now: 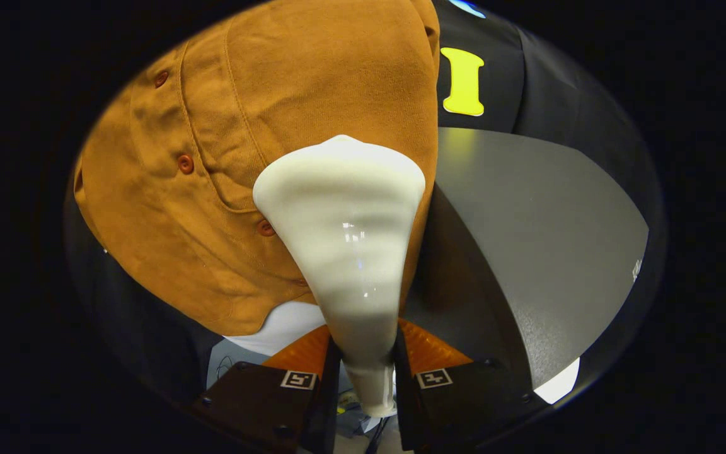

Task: Iron the clothes twice with a garment steamer, once on the left side and once on the right side.

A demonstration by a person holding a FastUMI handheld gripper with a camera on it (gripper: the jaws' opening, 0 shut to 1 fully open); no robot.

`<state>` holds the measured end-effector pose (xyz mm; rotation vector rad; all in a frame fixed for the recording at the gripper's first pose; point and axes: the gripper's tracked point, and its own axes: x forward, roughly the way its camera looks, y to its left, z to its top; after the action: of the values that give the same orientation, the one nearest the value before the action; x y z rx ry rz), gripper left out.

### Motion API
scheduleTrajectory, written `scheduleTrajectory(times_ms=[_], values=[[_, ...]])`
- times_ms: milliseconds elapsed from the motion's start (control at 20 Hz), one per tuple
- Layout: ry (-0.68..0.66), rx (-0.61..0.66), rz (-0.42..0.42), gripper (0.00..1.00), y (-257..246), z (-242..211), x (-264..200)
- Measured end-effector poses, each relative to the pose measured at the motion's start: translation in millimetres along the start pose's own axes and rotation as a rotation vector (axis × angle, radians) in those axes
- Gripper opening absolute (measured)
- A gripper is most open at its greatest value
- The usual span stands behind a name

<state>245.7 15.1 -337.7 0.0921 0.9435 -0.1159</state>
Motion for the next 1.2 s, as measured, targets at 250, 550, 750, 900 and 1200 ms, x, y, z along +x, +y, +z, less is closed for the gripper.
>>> scheduleTrajectory(times_ms=[250,550,750,900,1200], values=[[-0.191,0.006,-0.006,0.42,3.8,44.6,-47.8],[-0.436,-0.054,0.052,0.42,46.5,105.2,-116.0],[-0.522,-0.112,0.136,0.42,92.3,120.3,-142.3],[-0.551,-0.145,0.203,0.42,127.5,124.6,-152.7],[-0.541,-0.181,0.264,0.42,170.5,124.8,-149.6]])
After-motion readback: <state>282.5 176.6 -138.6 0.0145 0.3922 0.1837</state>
